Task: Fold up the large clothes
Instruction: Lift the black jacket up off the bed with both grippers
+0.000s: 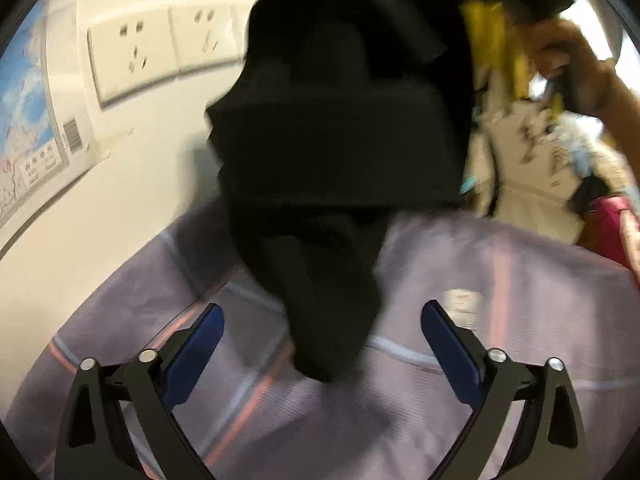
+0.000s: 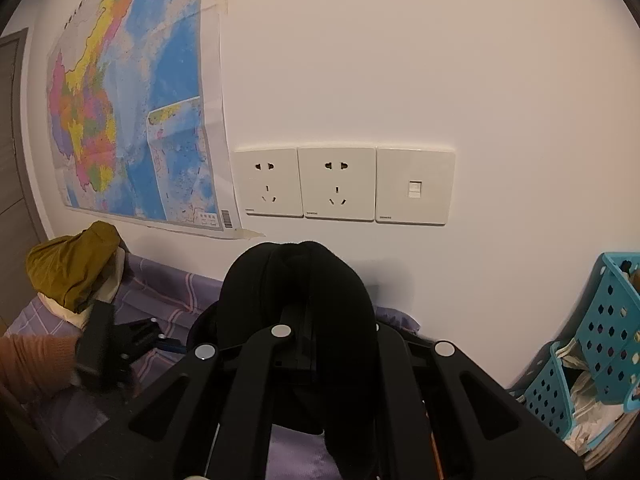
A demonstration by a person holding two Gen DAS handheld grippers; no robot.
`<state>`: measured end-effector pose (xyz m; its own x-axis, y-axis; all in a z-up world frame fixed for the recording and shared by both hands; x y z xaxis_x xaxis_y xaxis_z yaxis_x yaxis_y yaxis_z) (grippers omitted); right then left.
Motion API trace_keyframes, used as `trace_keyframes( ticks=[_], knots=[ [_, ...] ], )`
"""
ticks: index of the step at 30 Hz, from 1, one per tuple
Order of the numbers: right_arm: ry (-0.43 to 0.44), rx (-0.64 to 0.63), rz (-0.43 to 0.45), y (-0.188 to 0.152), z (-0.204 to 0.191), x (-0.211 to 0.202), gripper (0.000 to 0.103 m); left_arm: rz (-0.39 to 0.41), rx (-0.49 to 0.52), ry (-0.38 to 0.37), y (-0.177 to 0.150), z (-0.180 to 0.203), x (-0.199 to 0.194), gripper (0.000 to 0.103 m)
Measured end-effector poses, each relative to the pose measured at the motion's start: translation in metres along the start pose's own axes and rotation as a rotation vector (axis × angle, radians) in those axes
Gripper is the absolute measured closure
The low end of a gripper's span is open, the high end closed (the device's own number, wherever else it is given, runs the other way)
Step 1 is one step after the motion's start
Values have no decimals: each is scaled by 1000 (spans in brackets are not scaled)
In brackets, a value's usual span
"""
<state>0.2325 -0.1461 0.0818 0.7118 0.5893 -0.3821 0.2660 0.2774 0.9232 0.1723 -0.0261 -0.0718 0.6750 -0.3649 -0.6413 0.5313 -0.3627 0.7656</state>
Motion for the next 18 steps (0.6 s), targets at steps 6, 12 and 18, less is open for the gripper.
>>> trace_keyframes(
  ticks=[6, 12, 18],
  knots=[
    [-50, 45, 22, 7, 19, -14, 98, -42, -228, 30, 35, -35, 26, 99],
    [-145, 12, 140, 58, 32, -76, 99, 148, -173, 195, 132, -23, -18, 99],
    [-262, -65, 302, 116, 26, -179, 99, 377, -187, 237, 218, -9, -90, 101]
  ],
)
Point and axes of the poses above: each gripper's, at about its wrist camera, not at the fingertips, and x roughly the way its jaws point, z to its right, y to its top, the point moved 1 cm from there along x, roughly the way its jaws point, and after that the axes turned 5 degrees about -x, right-handed, at the moved point
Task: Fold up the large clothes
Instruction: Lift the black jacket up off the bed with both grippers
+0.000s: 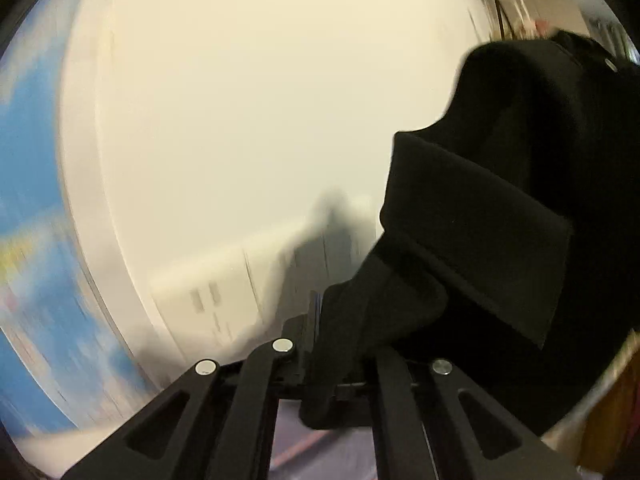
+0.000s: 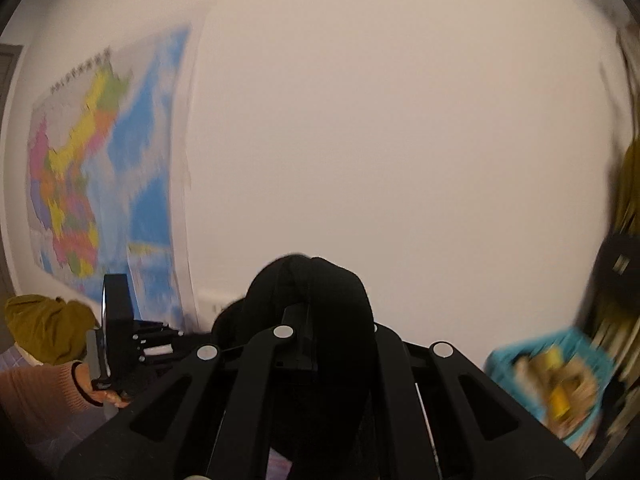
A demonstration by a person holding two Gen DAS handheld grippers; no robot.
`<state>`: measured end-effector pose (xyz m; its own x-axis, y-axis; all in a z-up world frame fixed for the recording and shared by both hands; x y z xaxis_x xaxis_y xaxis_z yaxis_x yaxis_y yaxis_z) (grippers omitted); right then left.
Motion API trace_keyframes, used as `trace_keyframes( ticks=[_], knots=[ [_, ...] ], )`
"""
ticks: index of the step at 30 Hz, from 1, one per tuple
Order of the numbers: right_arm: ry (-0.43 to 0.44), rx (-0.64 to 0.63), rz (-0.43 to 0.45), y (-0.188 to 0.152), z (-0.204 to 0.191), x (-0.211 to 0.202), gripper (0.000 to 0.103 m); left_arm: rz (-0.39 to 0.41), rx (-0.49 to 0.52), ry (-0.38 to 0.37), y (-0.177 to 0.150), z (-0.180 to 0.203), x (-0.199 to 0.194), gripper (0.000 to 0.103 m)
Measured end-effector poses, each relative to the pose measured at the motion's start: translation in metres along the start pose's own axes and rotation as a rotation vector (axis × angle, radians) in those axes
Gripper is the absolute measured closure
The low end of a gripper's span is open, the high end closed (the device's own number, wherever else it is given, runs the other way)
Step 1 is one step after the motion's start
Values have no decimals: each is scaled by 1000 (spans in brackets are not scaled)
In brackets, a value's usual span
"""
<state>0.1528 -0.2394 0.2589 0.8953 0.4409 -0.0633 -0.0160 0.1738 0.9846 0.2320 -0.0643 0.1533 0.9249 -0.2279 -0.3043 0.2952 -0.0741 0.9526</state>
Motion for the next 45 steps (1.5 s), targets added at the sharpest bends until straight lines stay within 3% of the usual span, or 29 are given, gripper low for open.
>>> trace_keyframes(
  ticks=[4, 7, 9, 13, 16, 19, 24, 28, 32, 34, 36, 39, 42, 45],
  knots=[
    [-56, -39, 142, 48, 7, -72, 99, 171, -45, -20, 55, 8, -54, 101],
    [-69, -47, 231, 75, 7, -123, 99, 342, -31, -8, 86, 13, -123, 101],
    [-70, -56, 279, 90, 2, -157, 100, 431, -29, 3, 98, 9, -176, 101],
    [-8, -90, 315, 103, -20, -204, 100, 544, 11, 96, 101, 11, -263, 100],
    [63, -114, 324, 101, -47, -224, 99, 583, 50, 173, 89, 3, -339, 97],
    [181, -103, 325, 90, -68, -238, 99, 561, 83, 254, 59, 9, -406, 96],
    [380, -57, 315, 65, -96, -243, 99, 486, 173, 399, 10, 16, -466, 96],
    [522, -7, 252, 43, -112, -197, 99, 365, 168, 462, -8, -2, -458, 96],
    [595, 36, 124, 10, -132, -107, 99, 146, 98, 511, -34, -49, -391, 96],
    [632, 81, 34, -12, -142, -54, 99, 29, 29, 521, -62, -82, -355, 96],
    [624, 89, -63, -44, -161, 10, 99, -79, -29, 529, -95, -118, -304, 97],
    [640, 121, -208, -87, -182, 84, 99, -176, -94, 550, -142, -152, -241, 98],
    [601, 90, -406, -149, -214, 166, 99, -340, -150, 551, -200, -185, -164, 99],
    [552, 77, -537, -202, -229, 216, 99, -414, -172, 559, -232, -206, -123, 99]
  ],
)
Point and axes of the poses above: each gripper's, at about its wrist camera, not at the fingertips, and x roughly the way its jaws point, z to its right, y to its top, the point moved 1 cm from there along x, roughly the way its jaws point, and after that the axes turned 5 degrees about -x, right-handed, at the moved point
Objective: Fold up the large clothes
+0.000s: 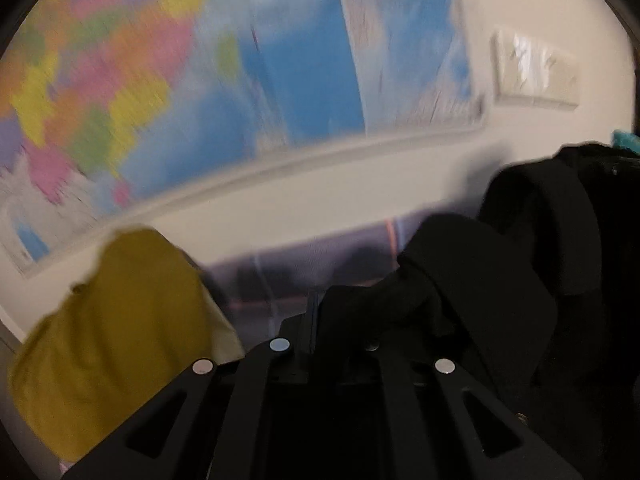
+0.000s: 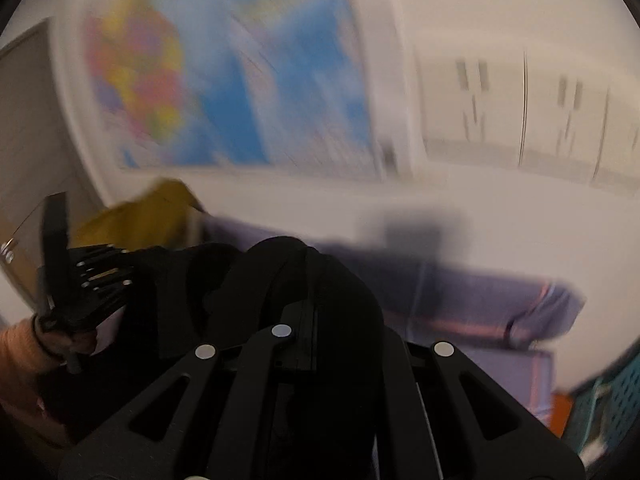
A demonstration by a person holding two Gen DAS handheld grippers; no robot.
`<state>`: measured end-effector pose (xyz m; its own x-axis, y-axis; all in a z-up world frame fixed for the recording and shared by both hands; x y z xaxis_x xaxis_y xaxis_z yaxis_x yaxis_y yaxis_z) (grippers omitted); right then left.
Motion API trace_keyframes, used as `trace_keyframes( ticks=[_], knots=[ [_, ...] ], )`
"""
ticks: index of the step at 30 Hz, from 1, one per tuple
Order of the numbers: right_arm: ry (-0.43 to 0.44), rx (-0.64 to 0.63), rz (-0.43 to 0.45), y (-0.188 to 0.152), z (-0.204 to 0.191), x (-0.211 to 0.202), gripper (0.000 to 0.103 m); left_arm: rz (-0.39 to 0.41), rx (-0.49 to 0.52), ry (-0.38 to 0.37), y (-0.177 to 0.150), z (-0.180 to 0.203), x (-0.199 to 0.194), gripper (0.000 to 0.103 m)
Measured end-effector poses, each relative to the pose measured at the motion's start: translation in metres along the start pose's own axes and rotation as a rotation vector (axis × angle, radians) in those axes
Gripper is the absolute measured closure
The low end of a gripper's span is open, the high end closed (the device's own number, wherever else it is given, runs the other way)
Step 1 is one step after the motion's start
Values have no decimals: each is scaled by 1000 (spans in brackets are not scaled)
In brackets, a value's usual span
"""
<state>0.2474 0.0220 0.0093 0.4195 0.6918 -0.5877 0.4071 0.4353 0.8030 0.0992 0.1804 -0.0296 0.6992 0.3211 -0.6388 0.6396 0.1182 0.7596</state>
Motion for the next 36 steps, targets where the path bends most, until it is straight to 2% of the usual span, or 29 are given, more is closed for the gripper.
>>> trace_keyframes(
  ticks=[2, 4, 7, 9, 11, 13, 15, 17, 19, 20, 22, 24, 26, 27, 29, 31, 33, 34, 36],
  knots=[
    [-4, 26, -23, -6, 11, 19, 99, -25, -8, -7, 1, -2, 22, 99],
    [7, 42, -8, -1, 21, 28, 99, -20, -35, -29, 9, -12, 28, 99],
    [44, 25, 76, 10, 24, 23, 99, 51, -92, -45, 18, -38, 23, 99],
    [57, 10, 85, 12, 22, 28, 98, 66, -101, -33, 20, -47, 33, 99],
    [20, 4, 21, 7, 24, 55, 97, -18, -74, -37, 17, -50, 63, 95],
    [-18, 16, -86, -1, 27, 86, 95, -120, -57, -18, 6, -48, 93, 85],
    [-44, 38, -182, -16, 31, 115, 76, -215, -20, 17, -3, -46, 124, 82],
    [-90, 46, -245, -25, 32, 125, 48, -253, -16, 35, -5, -49, 137, 73],
    [-83, 52, -224, -28, 31, 116, 39, -274, -2, 14, -2, -52, 143, 54],
    [-71, 56, -216, -28, 32, 110, 33, -270, 5, 17, 1, -54, 143, 51],
    [-47, 81, -182, -27, 35, 96, 33, -244, 16, -12, 11, -57, 140, 37],
    [-29, 130, -169, -24, 40, 90, 32, -208, 15, -74, 28, -59, 142, 29],
    [-48, 166, -168, -21, 46, 95, 34, -177, 4, -69, 45, -59, 147, 25],
    [-53, 169, -170, -22, 48, 100, 34, -183, -5, -113, 54, -59, 154, 23],
    [-55, 179, -177, -19, 46, 113, 36, -201, -33, -144, 66, -58, 165, 23],
    [-40, 165, -183, -16, 44, 122, 37, -212, -10, -154, 77, -51, 180, 22],
    [-32, 144, -233, -14, 40, 140, 36, -249, 24, -127, 82, -44, 198, 22],
    [-42, 136, -244, -13, 38, 146, 39, -269, 34, -116, 83, -39, 199, 22],
    [2, 117, -266, -13, 33, 156, 73, -333, 62, -127, 82, -35, 220, 26]
  ],
)
Point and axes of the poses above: each gripper's, at about its wrist camera, not at the fingertips, and x roughly the way its jaws point, z to its right, y to its top, the point moved 1 cm from there along x, roughly the way its jaws point, and after that the axes turned 5 degrees about -x, right-handed, at the moved point
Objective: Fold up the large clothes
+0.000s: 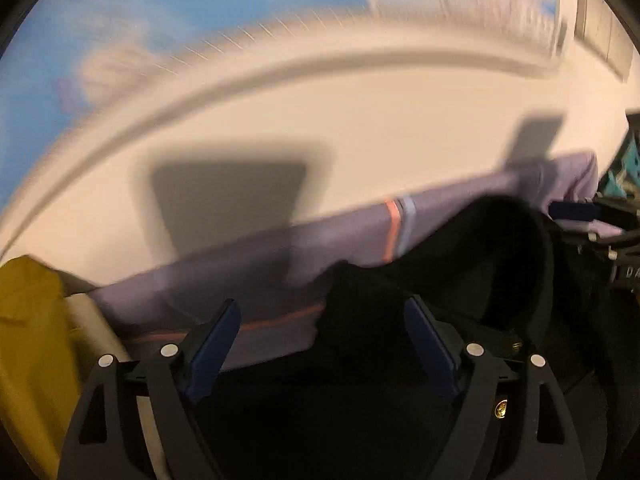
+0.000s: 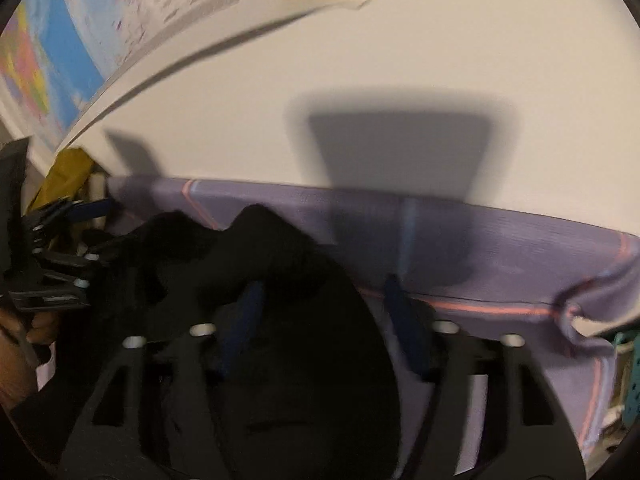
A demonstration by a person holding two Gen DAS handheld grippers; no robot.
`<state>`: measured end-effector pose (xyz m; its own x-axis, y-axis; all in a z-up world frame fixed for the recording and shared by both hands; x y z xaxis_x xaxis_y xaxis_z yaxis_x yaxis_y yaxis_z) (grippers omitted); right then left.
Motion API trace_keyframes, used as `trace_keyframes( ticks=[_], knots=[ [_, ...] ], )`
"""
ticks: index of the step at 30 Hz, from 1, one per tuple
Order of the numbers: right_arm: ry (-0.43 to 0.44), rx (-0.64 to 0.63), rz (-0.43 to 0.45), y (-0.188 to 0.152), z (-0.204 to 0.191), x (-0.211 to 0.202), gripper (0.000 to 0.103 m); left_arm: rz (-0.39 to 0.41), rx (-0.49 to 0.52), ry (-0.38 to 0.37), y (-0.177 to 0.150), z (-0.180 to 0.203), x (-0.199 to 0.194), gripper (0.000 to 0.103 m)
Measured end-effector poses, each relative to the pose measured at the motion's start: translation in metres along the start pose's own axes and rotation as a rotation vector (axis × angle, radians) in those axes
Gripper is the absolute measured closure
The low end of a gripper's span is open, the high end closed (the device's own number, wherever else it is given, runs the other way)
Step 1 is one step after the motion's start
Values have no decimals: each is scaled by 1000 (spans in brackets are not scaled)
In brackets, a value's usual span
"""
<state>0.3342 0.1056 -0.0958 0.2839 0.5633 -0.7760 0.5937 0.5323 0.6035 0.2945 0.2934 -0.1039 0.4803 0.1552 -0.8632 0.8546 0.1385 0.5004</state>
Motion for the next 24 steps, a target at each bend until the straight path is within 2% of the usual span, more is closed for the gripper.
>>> trace_keyframes(
  ticks=[1, 2, 3, 4, 5, 6, 7, 8, 9, 10, 11, 12, 13, 14, 15, 16, 17, 19, 21, 22, 23, 24],
  knots=[
    [12, -18, -20, 0, -4, 4, 96, -12, -2, -12, 1, -2, 5, 47],
    [1, -43, -20, -1, -8, 3, 96, -18, -1, -43, 2, -3, 9, 64],
    [-4, -87, 17, -3, -14, -4, 97, -14, 1, -62, 4, -5, 11, 99],
    [-16, -105, 45, -4, -16, -11, 97, 23, -3, -36, 5, -8, 8, 102],
    [0, -94, 108, -6, -15, -26, 97, 97, 3, -15, 7, -11, -1, 102],
    [24, -80, 147, -7, -13, -35, 97, 172, 9, -27, 9, -14, -11, 102],
    [37, -63, 223, -7, -8, -53, 97, 221, 4, -38, 9, -16, -19, 102],
    [28, -56, 267, -9, -5, -62, 99, 277, 3, -60, 11, -20, -28, 102],
    [-3, -36, 297, -10, 1, -68, 99, 319, 6, -84, 11, -22, -34, 102],
    [-8, -7, 290, -11, 7, -66, 98, 350, 18, -96, 13, -24, -34, 99],
    [-19, 38, 237, -13, 16, -54, 98, 340, 33, -79, 20, -28, -31, 98],
    [-74, 67, 157, -16, 22, -37, 97, 288, 44, -23, 25, -31, -14, 97],
    [-108, 75, 116, -20, 24, -27, 95, 259, 42, -5, 15, -19, -20, 94],
    [-130, 76, 69, -25, 25, -15, 86, 227, 41, -3, 11, -21, -14, 89],
    [-149, 79, 36, -28, 24, -11, 75, 206, 29, -9, 9, -28, -8, 72],
    [-184, 92, 18, -32, 24, -11, 53, 205, 16, -12, 1, -29, -15, 48],
    [-178, 105, 44, -37, 22, -20, 41, 217, 7, -11, -2, -36, -18, 42],
    [-137, 110, 104, -47, 17, -47, 41, 267, 33, -1, -20, -41, -40, 35],
    [-100, 109, 126, -65, 12, -77, 34, 305, 59, 19, -36, -49, -61, 23],
    [-78, 99, 132, -74, 7, -89, 32, 325, 72, 24, -42, -51, -69, 23],
    [-43, 76, 132, -87, -2, -103, 25, 339, 94, 24, -53, -56, -78, 23],
    [-21, 56, 128, -99, -8, -114, 22, 348, 113, 30, -66, -59, -90, 19]
  ],
)
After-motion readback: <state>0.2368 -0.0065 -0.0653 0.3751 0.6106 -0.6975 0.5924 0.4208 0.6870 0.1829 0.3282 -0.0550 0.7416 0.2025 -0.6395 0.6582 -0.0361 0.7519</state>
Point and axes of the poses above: each gripper's, at about its wrist camera, not at the fingertips, and x roughly the way its jaws point, z to its right, y to its top, the point moved 1 cm from there along x, roughly the way its jaws point, and after that the axes turned 5 degrees about -x, right-handed, at the moved point
